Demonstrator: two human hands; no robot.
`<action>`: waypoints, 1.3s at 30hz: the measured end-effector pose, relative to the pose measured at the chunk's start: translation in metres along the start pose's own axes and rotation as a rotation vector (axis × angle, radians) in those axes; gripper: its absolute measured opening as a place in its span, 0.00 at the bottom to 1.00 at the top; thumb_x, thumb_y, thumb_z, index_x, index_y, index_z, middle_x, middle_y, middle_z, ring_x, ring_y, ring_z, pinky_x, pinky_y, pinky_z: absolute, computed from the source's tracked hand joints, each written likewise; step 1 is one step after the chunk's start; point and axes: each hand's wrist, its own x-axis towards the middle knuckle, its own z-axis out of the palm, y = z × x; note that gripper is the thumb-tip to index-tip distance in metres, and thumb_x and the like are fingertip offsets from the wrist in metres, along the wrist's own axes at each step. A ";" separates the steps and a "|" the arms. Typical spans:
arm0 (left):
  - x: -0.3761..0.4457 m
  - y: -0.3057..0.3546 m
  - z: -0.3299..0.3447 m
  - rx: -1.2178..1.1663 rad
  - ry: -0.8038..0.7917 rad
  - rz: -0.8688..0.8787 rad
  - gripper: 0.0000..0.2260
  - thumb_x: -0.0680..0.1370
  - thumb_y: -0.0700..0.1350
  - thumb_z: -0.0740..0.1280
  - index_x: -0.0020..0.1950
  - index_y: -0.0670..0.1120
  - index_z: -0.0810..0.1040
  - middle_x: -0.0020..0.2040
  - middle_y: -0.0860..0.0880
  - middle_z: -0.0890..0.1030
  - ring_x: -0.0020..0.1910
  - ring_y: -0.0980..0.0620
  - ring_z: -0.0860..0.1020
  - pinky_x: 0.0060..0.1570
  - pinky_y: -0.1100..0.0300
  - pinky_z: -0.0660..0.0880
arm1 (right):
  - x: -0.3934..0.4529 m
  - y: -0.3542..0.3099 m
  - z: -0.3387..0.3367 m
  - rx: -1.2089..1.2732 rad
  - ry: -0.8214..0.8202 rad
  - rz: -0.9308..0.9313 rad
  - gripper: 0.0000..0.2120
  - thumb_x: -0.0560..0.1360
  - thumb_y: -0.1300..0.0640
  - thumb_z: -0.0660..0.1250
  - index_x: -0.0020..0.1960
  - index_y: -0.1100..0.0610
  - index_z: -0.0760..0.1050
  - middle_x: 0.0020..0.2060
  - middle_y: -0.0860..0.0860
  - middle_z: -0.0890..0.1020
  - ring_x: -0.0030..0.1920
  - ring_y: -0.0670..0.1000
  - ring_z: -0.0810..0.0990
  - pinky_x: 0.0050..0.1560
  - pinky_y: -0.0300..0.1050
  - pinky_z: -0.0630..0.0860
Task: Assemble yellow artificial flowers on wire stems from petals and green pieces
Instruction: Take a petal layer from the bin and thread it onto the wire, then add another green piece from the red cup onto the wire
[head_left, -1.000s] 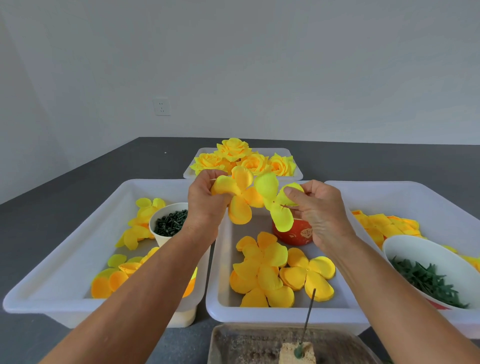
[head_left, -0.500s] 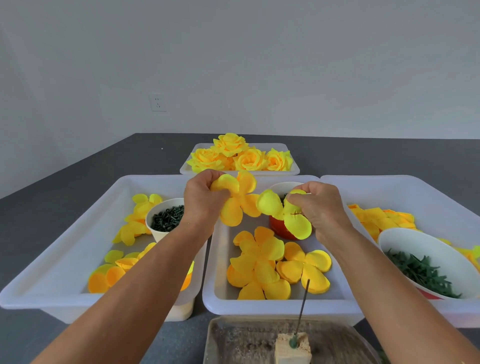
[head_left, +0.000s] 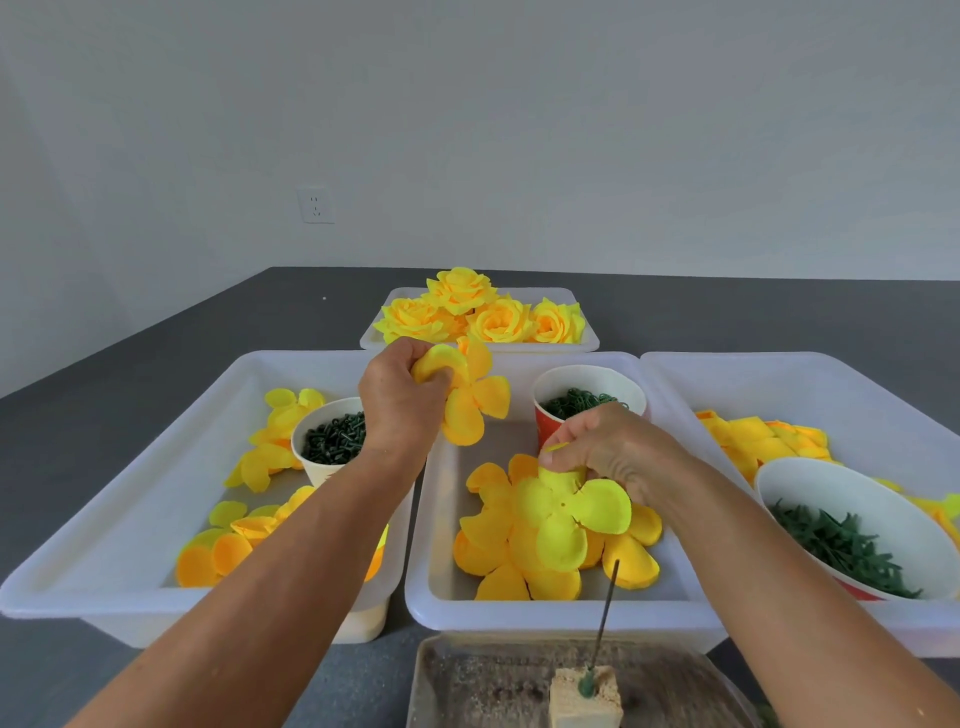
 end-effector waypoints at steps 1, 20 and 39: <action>0.000 0.000 0.000 0.001 -0.019 -0.004 0.06 0.72 0.36 0.69 0.45 0.46 0.77 0.40 0.48 0.78 0.41 0.46 0.77 0.44 0.50 0.79 | 0.000 0.000 0.001 -0.062 -0.033 0.001 0.06 0.69 0.64 0.73 0.46 0.61 0.81 0.37 0.51 0.79 0.43 0.50 0.75 0.44 0.42 0.72; -0.012 0.002 0.006 0.225 -0.440 0.123 0.04 0.74 0.38 0.69 0.48 0.42 0.79 0.41 0.48 0.79 0.41 0.48 0.76 0.40 0.57 0.74 | -0.002 0.001 -0.011 -0.638 -0.115 0.081 0.19 0.68 0.58 0.75 0.56 0.64 0.78 0.51 0.58 0.82 0.51 0.56 0.81 0.54 0.48 0.78; -0.022 0.050 0.016 0.328 -0.556 0.509 0.03 0.73 0.36 0.70 0.44 0.40 0.84 0.39 0.49 0.82 0.35 0.65 0.78 0.39 0.77 0.70 | -0.011 -0.003 -0.037 -0.483 0.278 -0.145 0.08 0.69 0.56 0.69 0.40 0.61 0.74 0.38 0.54 0.81 0.41 0.52 0.78 0.33 0.42 0.74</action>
